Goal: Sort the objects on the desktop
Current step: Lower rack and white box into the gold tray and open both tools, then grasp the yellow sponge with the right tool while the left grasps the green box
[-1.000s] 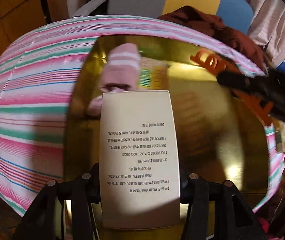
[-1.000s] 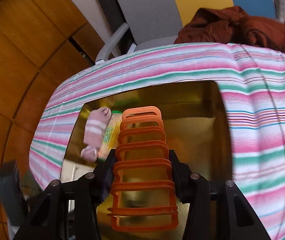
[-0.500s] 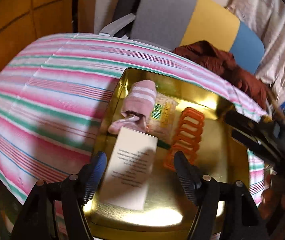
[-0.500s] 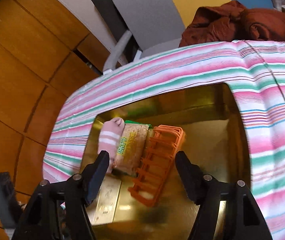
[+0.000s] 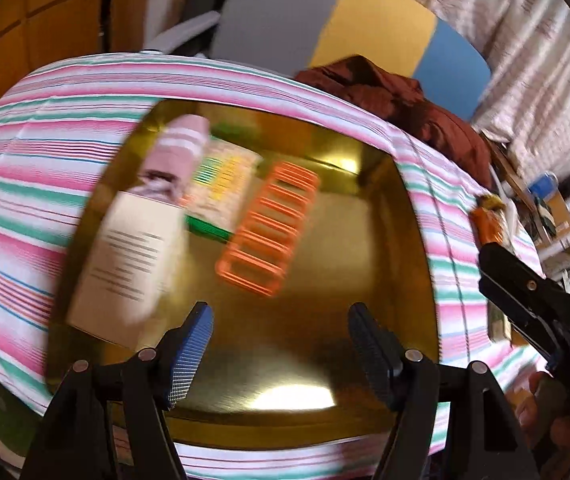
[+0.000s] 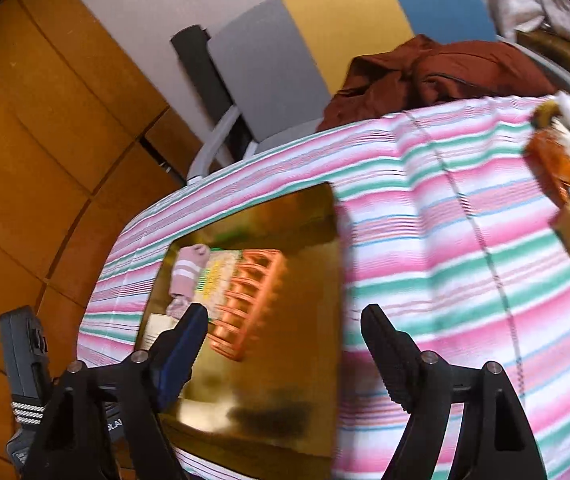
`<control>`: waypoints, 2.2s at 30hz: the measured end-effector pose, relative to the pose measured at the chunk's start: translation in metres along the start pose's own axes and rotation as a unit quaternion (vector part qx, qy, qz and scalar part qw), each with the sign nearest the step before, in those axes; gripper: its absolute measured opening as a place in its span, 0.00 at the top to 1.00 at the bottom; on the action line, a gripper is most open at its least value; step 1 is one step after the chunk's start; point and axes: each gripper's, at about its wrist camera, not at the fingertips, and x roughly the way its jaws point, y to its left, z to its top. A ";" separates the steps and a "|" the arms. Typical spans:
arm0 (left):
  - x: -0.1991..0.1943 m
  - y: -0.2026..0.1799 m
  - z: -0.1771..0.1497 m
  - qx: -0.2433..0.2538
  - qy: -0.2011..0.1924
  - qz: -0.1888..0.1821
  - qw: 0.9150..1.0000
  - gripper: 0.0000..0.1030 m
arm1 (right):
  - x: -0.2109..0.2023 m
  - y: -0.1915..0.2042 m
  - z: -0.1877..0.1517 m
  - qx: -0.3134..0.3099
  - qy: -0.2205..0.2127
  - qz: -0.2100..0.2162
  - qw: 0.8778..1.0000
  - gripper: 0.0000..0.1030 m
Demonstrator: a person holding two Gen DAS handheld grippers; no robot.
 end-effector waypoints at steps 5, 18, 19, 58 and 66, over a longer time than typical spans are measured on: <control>0.005 -0.035 -0.012 0.040 0.010 -0.023 0.999 0.30 | -0.018 -0.036 -0.012 0.012 -0.010 -0.030 0.999 0.23; 0.023 -0.128 -0.039 0.129 0.037 -0.067 0.989 0.22 | -0.094 -0.169 -0.021 0.107 -0.086 -0.219 0.966 0.22; 0.025 -0.135 -0.041 0.135 0.041 -0.070 0.988 0.22 | -0.102 -0.180 -0.016 0.116 -0.096 -0.237 0.960 0.22; 0.136 -0.327 -0.036 0.254 0.119 -0.166 0.946 0.13 | -0.096 -0.300 -0.005 0.180 -0.076 -0.370 0.908 0.58; 0.150 -0.324 -0.036 0.255 0.127 -0.129 0.950 0.14 | -0.099 -0.300 -0.004 0.173 -0.074 -0.412 0.891 0.58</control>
